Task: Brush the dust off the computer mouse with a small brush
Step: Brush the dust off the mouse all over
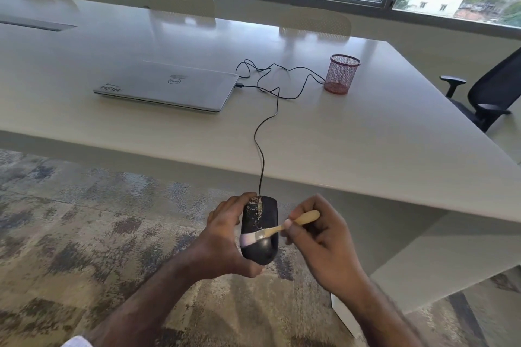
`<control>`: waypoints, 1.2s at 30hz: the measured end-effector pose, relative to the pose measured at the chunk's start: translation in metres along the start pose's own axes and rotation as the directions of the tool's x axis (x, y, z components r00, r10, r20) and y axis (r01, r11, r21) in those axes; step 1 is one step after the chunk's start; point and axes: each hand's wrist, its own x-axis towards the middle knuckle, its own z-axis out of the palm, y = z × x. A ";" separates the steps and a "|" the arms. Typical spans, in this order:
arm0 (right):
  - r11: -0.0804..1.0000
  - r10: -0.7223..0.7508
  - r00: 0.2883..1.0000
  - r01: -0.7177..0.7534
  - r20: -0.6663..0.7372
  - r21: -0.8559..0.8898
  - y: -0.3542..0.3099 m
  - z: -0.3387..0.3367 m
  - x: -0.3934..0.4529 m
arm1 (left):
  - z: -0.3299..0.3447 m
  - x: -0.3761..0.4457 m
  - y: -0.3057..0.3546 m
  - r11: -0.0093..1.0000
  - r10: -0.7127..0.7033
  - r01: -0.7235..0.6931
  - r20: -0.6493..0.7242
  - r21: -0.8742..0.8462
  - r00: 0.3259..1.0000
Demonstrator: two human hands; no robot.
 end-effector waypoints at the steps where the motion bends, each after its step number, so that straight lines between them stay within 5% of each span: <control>1: 1.000 -0.005 1.000 0.005 0.002 0.006 -0.001 0.001 -0.001 | 0.000 -0.001 0.001 1.000 0.000 0.000 0.002 0.004 1.000; 7: 0.999 -0.054 0.982 0.054 -0.181 -0.002 -0.005 -0.008 0.007 | -0.002 -0.003 0.003 1.000 0.008 -0.008 0.007 -0.014 1.000; 13: 1.000 0.008 0.998 -0.007 -0.070 0.008 -0.003 0.001 0.000 | -0.001 -0.003 0.006 1.000 0.003 -0.004 0.012 0.020 1.000; 20: 0.996 -0.083 0.970 0.086 -0.229 0.003 -0.005 -0.010 0.008 | -0.001 -0.002 0.004 0.999 0.035 -0.035 0.006 0.011 0.999; 27: 1.000 -0.004 0.996 0.004 -0.094 -0.003 -0.001 0.001 -0.001 | -0.002 0.000 0.007 1.000 0.006 -0.006 0.011 0.026 1.000; 33: 0.997 -0.077 0.972 0.076 -0.220 -0.012 -0.006 -0.010 0.004 | -0.004 -0.001 0.009 1.000 0.002 -0.003 0.014 0.029 1.000; 36: 0.999 -0.044 0.986 0.040 -0.162 -0.026 -0.004 -0.008 0.003 | -0.004 0.000 0.009 1.000 -0.005 0.005 0.021 0.022 1.000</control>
